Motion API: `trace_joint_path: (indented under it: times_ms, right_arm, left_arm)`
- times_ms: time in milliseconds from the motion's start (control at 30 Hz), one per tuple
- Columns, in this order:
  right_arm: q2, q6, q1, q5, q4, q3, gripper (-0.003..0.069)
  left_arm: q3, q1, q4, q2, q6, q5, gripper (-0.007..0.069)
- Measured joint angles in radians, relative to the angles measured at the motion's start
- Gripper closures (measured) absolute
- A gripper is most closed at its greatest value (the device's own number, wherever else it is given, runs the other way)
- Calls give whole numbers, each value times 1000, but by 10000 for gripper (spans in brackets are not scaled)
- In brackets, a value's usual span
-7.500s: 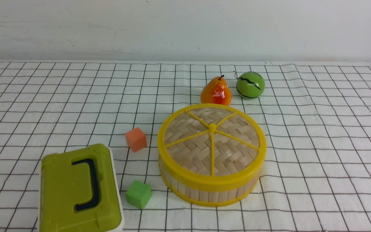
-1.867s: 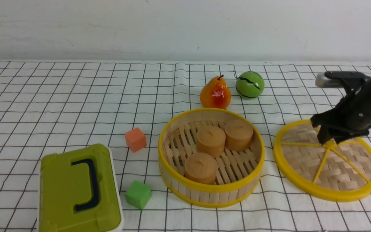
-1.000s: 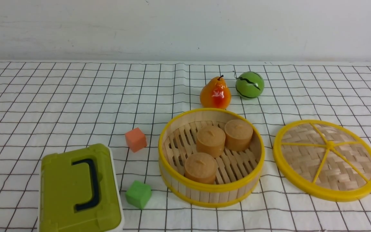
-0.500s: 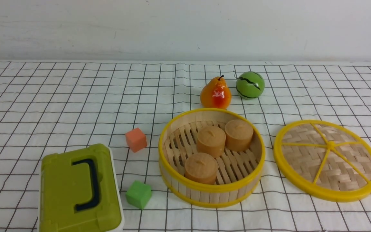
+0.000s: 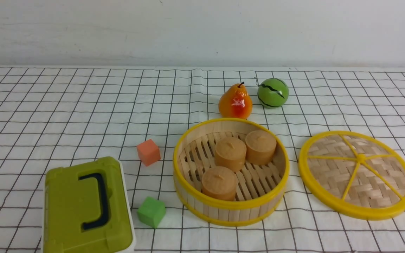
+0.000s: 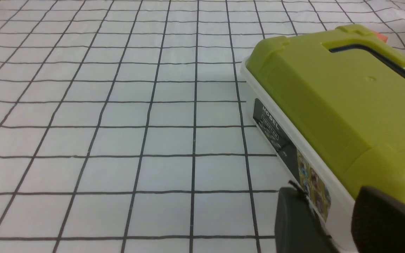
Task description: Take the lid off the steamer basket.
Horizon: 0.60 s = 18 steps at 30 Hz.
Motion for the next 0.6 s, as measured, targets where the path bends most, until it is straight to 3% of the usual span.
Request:
trace_joint_path:
  times_ms: [200,367,600]
  right_arm:
    - [-138,122,-47,40,-26,188,681]
    - [-150,161,-47,159,-36,191,680]
    - [-150,183,-47,176,-36,187,680]
  left_arm:
    - [0,0,0,0,0,0,385]
    - [0,0,0,0,0,0,385]
    - [0,0,0,0,0,0,385]
